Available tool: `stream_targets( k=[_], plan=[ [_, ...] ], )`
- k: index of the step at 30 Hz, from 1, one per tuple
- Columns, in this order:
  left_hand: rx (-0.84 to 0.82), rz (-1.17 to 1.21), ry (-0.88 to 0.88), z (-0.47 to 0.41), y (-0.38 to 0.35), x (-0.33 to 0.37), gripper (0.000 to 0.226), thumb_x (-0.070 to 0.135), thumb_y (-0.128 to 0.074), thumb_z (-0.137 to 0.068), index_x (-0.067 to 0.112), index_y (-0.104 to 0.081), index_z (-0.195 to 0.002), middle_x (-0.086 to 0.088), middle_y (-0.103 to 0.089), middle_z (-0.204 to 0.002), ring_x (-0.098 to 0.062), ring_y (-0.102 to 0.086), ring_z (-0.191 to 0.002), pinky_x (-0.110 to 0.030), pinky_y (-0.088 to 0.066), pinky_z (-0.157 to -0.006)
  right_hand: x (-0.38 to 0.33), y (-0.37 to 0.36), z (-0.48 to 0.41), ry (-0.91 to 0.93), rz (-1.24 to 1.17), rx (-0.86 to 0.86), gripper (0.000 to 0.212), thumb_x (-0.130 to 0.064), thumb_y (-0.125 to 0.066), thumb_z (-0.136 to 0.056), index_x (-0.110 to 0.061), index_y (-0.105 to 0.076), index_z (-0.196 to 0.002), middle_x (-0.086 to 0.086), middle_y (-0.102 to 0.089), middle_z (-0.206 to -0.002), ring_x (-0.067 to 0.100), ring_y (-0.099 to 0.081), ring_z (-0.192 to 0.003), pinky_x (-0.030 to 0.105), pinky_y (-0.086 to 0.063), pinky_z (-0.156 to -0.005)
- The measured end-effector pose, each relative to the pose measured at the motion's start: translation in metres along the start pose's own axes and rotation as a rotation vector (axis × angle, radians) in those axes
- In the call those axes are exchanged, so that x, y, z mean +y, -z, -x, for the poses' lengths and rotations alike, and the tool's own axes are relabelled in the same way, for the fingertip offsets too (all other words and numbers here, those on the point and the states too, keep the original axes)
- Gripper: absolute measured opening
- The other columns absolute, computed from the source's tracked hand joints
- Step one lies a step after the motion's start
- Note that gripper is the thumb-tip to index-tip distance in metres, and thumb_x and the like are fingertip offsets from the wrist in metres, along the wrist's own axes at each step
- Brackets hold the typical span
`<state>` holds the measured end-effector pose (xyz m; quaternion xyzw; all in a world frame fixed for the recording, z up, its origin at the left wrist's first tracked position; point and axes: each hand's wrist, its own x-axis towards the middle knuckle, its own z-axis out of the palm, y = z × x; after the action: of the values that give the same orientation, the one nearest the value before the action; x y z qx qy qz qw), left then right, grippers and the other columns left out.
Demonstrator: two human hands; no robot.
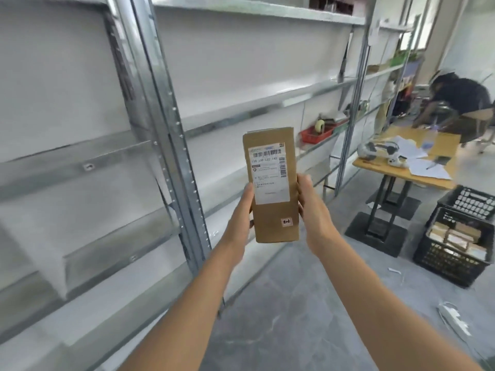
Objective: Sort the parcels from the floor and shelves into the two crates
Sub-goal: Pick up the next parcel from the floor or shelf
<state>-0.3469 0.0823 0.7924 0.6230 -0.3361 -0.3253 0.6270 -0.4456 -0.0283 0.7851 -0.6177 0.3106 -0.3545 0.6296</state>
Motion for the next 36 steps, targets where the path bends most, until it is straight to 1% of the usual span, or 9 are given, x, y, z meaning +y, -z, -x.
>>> stream_targets(
  k=[4,6,8,10,15,20,29,33,36],
  plan=[
    [0.118,-0.028,-0.058,0.026,0.052,0.024,0.053,0.069,-0.020,-0.101,0.052,-0.050,-0.141,0.024,-0.064,-0.131,-0.004,-0.052,-0.130,-0.050,-0.033,-0.119,-0.025,-0.055,0.014,0.045,-0.015,-0.110,0.051,-0.055,-0.021,-0.113,-0.044,-0.070,-0.108,-0.031,-0.076,-0.090,-0.016,-0.068,-0.085,0.013,-0.044,-0.077],
    [0.174,-0.039,-0.072,0.043,0.081,0.035,0.051,0.071,-0.020,-0.100,0.055,-0.054,-0.135,0.025,-0.066,-0.127,-0.001,-0.055,-0.127,-0.044,-0.037,-0.116,-0.035,-0.088,0.025,0.065,-0.018,-0.170,0.051,-0.053,-0.019,-0.113,-0.044,-0.069,-0.112,-0.030,-0.076,-0.092,-0.017,-0.068,-0.084,0.010,-0.045,-0.074],
    [0.208,-0.037,-0.080,0.064,0.110,0.045,0.044,0.064,-0.018,-0.104,0.055,-0.058,-0.119,0.034,-0.070,-0.107,0.014,-0.062,-0.106,-0.022,-0.046,-0.098,-0.042,-0.122,0.037,0.074,-0.022,-0.222,0.051,-0.054,-0.019,-0.113,-0.045,-0.068,-0.113,-0.029,-0.077,-0.093,-0.016,-0.068,-0.084,0.012,-0.045,-0.077],
    [0.240,-0.035,-0.092,0.088,0.141,0.056,0.042,0.059,-0.015,-0.106,0.054,-0.056,-0.114,0.039,-0.070,-0.096,0.022,-0.062,-0.090,-0.010,-0.047,-0.079,-0.048,-0.158,0.050,0.082,-0.033,-0.274,0.050,-0.053,-0.020,-0.113,-0.043,-0.069,-0.114,-0.027,-0.078,-0.095,-0.014,-0.069,-0.085,0.016,-0.045,-0.080],
    [0.401,-0.053,-0.116,0.147,0.226,0.071,0.043,0.061,-0.014,-0.106,0.056,-0.056,-0.114,0.042,-0.068,-0.095,0.025,-0.060,-0.089,-0.018,-0.041,-0.087,-0.060,-0.256,0.090,0.102,-0.047,-0.403,0.048,-0.057,-0.022,-0.112,-0.049,-0.069,-0.112,-0.024,-0.077,-0.104,-0.004,-0.068,-0.101,0.023,-0.045,-0.088],
    [0.548,-0.051,-0.119,0.208,0.303,0.079,0.043,0.062,-0.018,-0.105,0.054,-0.059,-0.112,0.041,-0.069,-0.092,0.024,-0.061,-0.086,-0.018,-0.041,-0.085,-0.065,-0.347,0.141,0.096,-0.078,-0.557,0.045,-0.052,-0.022,-0.114,-0.049,-0.067,-0.108,-0.034,-0.075,-0.090,-0.019,-0.067,-0.084,0.013,-0.046,-0.080],
    [0.875,-0.083,-0.120,0.331,0.409,0.076,0.038,0.059,-0.017,-0.107,0.055,-0.054,-0.114,0.044,-0.067,-0.089,0.025,-0.061,-0.085,-0.013,-0.043,-0.079,-0.060,-0.488,0.233,0.080,-0.105,-0.861,0.046,-0.053,-0.026,-0.113,-0.044,-0.071,-0.107,-0.031,-0.076,-0.094,-0.017,-0.068,-0.089,0.018,-0.044,-0.086],
    [1.049,-0.077,-0.087,0.378,0.442,0.072,0.039,0.063,-0.017,-0.105,0.057,-0.054,-0.119,0.041,-0.065,-0.099,0.020,-0.059,-0.096,-0.027,-0.041,-0.103,-0.056,-0.545,0.275,0.068,-0.101,-1.013,0.047,-0.057,-0.027,-0.111,-0.045,-0.072,-0.116,-0.027,-0.077,-0.108,-0.006,-0.068,-0.108,0.023,-0.045,-0.095],
    [1.179,-0.066,-0.084,0.407,0.461,0.069,0.038,0.063,-0.017,-0.105,0.057,-0.053,-0.117,0.041,-0.063,-0.097,0.022,-0.058,-0.092,-0.023,-0.043,-0.096,-0.051,-0.581,0.301,0.058,-0.120,-1.150,0.047,-0.055,-0.025,-0.113,-0.045,-0.071,-0.112,-0.031,-0.076,-0.104,-0.016,-0.068,-0.097,0.019,-0.044,-0.091]
  ],
)
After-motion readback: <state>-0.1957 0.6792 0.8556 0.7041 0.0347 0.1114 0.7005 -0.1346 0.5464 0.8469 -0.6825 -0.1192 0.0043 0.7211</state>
